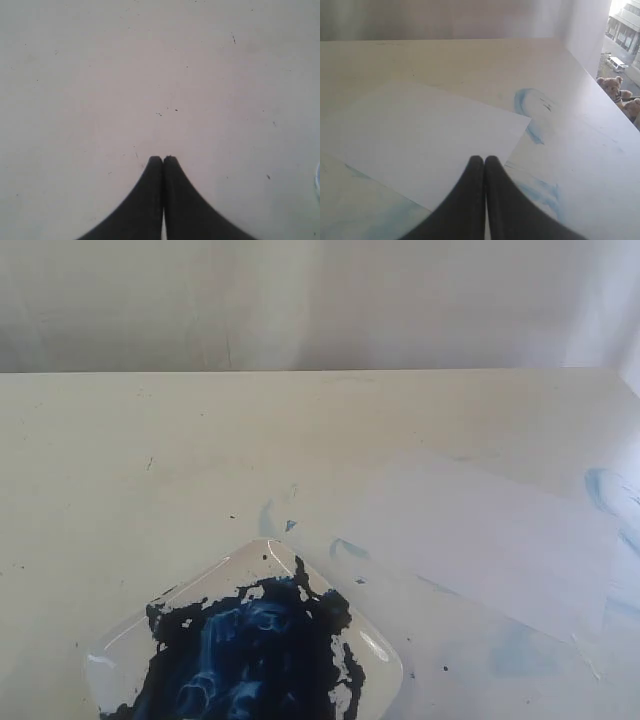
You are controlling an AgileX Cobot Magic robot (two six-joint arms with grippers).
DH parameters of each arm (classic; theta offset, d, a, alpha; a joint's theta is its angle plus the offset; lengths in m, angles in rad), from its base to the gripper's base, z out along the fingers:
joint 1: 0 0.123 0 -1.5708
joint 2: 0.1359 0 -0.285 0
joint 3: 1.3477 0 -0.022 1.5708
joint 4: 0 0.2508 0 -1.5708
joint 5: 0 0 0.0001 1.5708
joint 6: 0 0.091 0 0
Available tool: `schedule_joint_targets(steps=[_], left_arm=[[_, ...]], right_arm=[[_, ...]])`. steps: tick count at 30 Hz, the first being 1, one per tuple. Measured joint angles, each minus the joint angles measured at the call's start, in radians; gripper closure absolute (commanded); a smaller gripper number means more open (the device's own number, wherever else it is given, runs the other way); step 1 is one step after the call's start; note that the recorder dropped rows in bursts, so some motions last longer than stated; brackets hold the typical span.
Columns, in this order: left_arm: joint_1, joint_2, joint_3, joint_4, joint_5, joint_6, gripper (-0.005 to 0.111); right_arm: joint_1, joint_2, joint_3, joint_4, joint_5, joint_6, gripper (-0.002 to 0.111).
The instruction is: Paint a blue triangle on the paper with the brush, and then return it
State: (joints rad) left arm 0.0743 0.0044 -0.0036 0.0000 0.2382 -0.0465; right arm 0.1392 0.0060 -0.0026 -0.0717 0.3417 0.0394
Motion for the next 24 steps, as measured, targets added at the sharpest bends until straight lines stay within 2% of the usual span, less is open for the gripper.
schedule_joint_targets(steps=[7, 16, 22, 24], left_arm=[[0.0, 0.0, 0.0, 0.0, 0.0, 0.0, 0.107], [0.0, 0.0, 0.0, 0.0, 0.0, 0.0, 0.107], [0.0, 0.0, 0.0, 0.0, 0.0, 0.0, 0.107], [0.0, 0.0, 0.0, 0.0, 0.0, 0.0, 0.107]], right_arm=[[0.0, 0.0, 0.0, 0.0, -0.018, 0.0, 0.108], [0.0, 0.0, 0.001, -0.004, -0.3, 0.0, 0.108], [0.0, 0.0, 0.001, -0.004, -0.416, 0.012, 0.108], [0.0, 0.0, 0.001, 0.006, -0.447, 0.079, 0.108]])
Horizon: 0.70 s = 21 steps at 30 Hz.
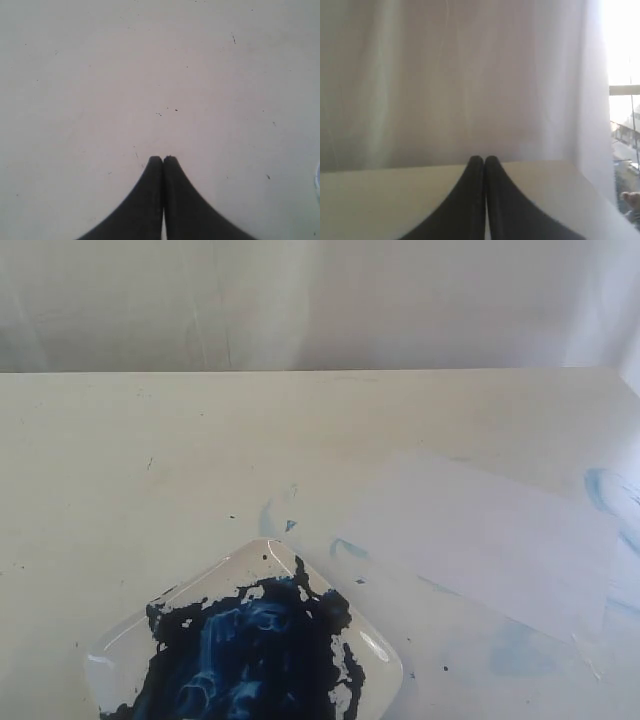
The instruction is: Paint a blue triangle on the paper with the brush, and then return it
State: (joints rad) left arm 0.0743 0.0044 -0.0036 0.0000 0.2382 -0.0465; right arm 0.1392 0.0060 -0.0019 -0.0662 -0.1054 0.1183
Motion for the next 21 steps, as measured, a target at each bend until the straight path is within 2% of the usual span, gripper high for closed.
schedule_joint_targets(steps=[5, 8, 10, 13, 21], left_arm=[[0.0, 0.0, 0.0, 0.0, 0.0, 0.0, 0.107], [0.0, 0.0, 0.0, 0.0, 0.0, 0.0, 0.107], [0.0, 0.0, 0.0, 0.0, 0.0, 0.0, 0.107], [0.0, 0.0, 0.0, 0.0, 0.0, 0.0, 0.107], [0.0, 0.0, 0.0, 0.0, 0.0, 0.0, 0.107]], right_arm=[[0.0, 0.0, 0.0, 0.082, -0.017, 0.43, 0.108], [0.0, 0.0, 0.0, 0.094, 0.093, 0.603, 0.108], [0.002, 0.0, 0.0, 0.1, 0.206, 0.648, 0.108], [0.016, 0.0, -0.009, 0.167, 0.333, 0.615, 0.108], [0.062, 0.008, -0.07, 0.672, 0.52, 0.167, 0.108]])
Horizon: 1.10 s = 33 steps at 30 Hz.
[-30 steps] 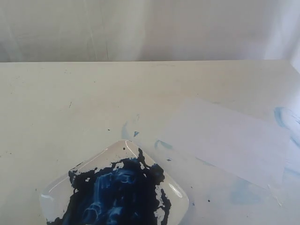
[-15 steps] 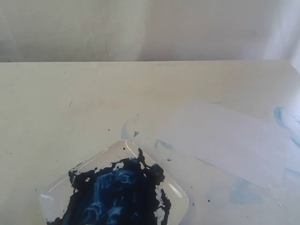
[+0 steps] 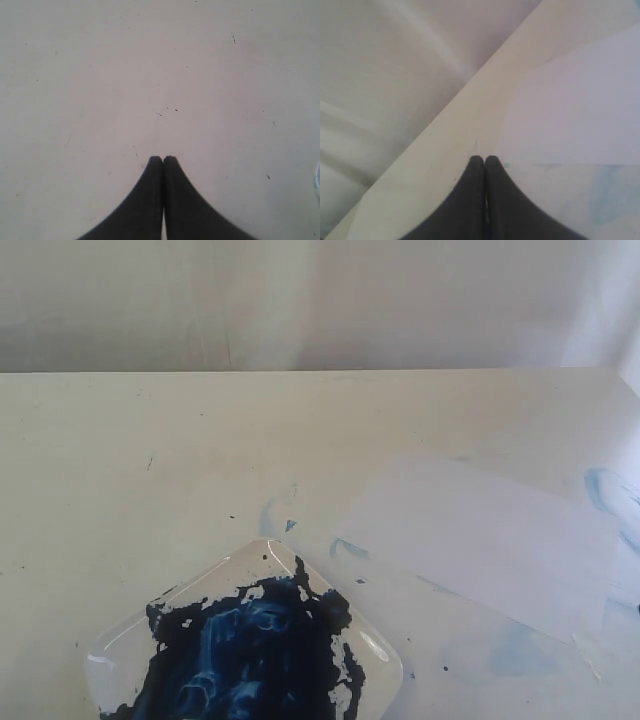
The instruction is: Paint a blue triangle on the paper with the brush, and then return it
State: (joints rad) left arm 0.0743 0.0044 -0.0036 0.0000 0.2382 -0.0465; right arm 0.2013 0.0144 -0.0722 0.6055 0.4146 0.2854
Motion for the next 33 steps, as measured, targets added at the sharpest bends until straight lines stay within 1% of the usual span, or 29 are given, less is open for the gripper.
schedule_joint_targets(steps=[3, 5, 10, 21, 26, 30, 33], left_arm=[[0.0, 0.0, 0.0, 0.0, 0.0, 0.0, 0.107], [0.0, 0.0, 0.0, 0.0, 0.0, 0.0, 0.107], [0.0, 0.0, 0.0, 0.0, 0.0, 0.0, 0.107], [0.0, 0.0, 0.0, 0.0, 0.0, 0.0, 0.107], [0.0, 0.0, 0.0, 0.0, 0.0, 0.0, 0.107], [0.0, 0.0, 0.0, 0.0, 0.0, 0.0, 0.107], [0.0, 0.0, 0.0, 0.0, 0.0, 0.0, 0.107]], right_arm=[[0.0, 0.05, -0.011, 0.105, 0.04, -0.119, 0.108], [0.0, 0.097, -0.019, 0.141, 0.053, -0.169, 0.108], [0.0, 0.256, -0.066, 0.157, 0.078, -0.253, 0.108], [0.003, 0.584, -0.199, 0.19, 0.239, -0.444, 0.108], [0.007, 0.649, -0.202, 0.27, 0.316, -0.532, 0.108], [0.007, 0.657, -0.202, 0.316, 0.408, -0.553, 0.108], [0.007, 0.661, -0.207, 0.34, 0.436, -0.557, 0.108]])
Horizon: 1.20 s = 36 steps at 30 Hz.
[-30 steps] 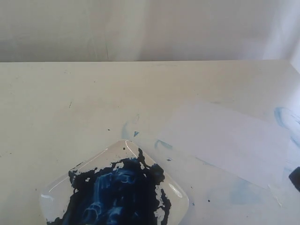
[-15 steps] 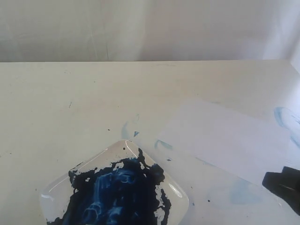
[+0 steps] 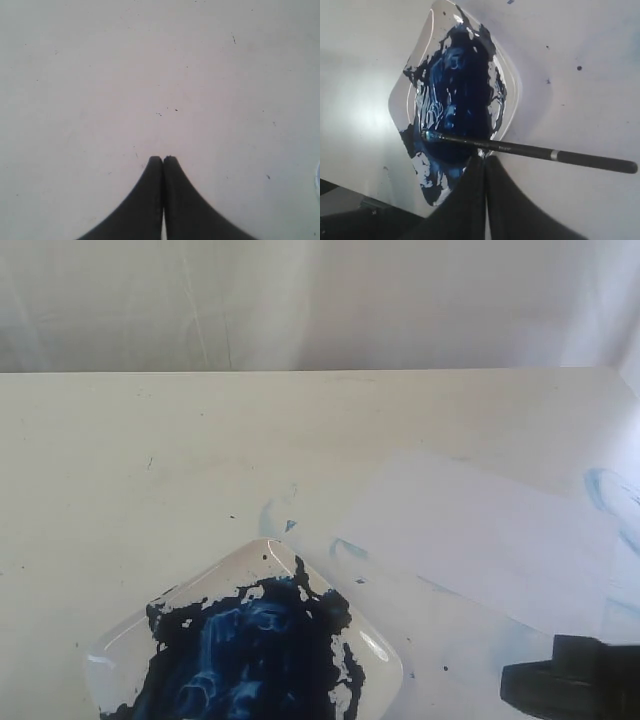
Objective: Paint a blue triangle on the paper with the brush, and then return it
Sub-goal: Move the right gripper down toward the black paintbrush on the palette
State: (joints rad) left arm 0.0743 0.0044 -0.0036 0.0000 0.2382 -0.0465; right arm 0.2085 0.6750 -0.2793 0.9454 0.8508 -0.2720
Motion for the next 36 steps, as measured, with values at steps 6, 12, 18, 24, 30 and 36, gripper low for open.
schedule_joint_targets(steps=[6, 12, 18, 24, 30, 36], left_arm=[[0.0, 0.0, 0.0, 0.0, 0.0, 0.0, 0.107], [0.0, 0.0, 0.0, 0.0, 0.0, 0.0, 0.107], [0.0, 0.0, 0.0, 0.0, 0.0, 0.0, 0.107], [0.0, 0.0, 0.0, 0.0, 0.0, 0.0, 0.107], [0.0, 0.0, 0.0, 0.0, 0.0, 0.0, 0.107], [0.0, 0.0, 0.0, 0.0, 0.0, 0.0, 0.107]], right_arm=[[0.01, 0.105, -0.129, 0.034, 0.023, 0.0, 0.108], [0.311, 0.3, -0.181, 0.036, -0.011, 0.02, 0.108], [0.621, 0.542, -0.181, -0.242, -0.146, 0.311, 0.108], [0.653, 0.61, -0.181, -0.318, -0.259, 0.404, 0.108], [0.653, 0.665, -0.183, -0.337, -0.383, 0.411, 0.108], [0.653, 0.714, -0.183, -0.347, -0.428, 0.415, 0.108]])
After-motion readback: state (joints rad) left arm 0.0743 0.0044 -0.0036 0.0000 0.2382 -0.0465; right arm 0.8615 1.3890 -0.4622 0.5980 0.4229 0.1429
